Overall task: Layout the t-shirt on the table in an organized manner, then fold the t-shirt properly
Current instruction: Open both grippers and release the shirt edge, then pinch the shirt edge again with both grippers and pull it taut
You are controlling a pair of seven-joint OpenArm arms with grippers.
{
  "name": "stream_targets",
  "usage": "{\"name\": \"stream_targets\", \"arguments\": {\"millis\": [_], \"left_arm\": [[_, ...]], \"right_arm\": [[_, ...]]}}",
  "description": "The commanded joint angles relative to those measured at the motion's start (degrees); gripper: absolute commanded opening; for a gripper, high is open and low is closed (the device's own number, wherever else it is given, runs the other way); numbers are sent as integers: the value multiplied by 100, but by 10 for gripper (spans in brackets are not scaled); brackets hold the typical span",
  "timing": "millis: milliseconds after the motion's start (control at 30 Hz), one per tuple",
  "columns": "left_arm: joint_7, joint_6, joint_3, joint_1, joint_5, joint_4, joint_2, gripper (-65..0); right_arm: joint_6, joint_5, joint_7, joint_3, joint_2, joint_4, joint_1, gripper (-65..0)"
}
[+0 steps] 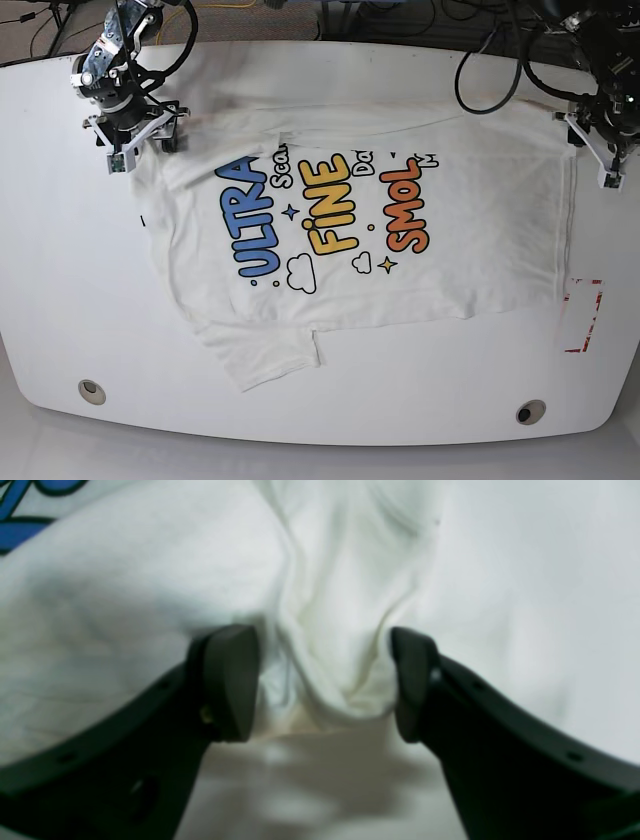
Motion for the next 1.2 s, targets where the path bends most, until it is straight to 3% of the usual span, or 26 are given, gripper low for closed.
{"name": "stream_targets", "arguments": {"millis": [0,267,533,800,867,1067,1167], "left_arm": [[-119,7,-5,-31,-58,-49,-37,-306],[-163,7,4,-31,-58,-541,-63,-306],[-567,7,13,-22,-58,-937,-54,-319],[-804,7,22,-31,-23,-1561,-81,-574],[-804,7,22,-14,-23,-1605,-133,-603],[-804,7,22,13,-23,-1622,-151,-606],[-804,7,22,109,-23,-1614,-151,-606]], "right_arm": [[-10,-81,-38,1,45,52,12,-273],[-10,-81,-38,1,36,52,29,-277],[-10,-81,-38,1,36,52,20,-277],[-10,-81,-38,19,36,52,12,-282],[-10,-81,-38,1,36,52,3,-309],[-10,-116,-38,1,36,52,-6,-484],[-10,-134,-47,28,36,52,-24,-539]]}}
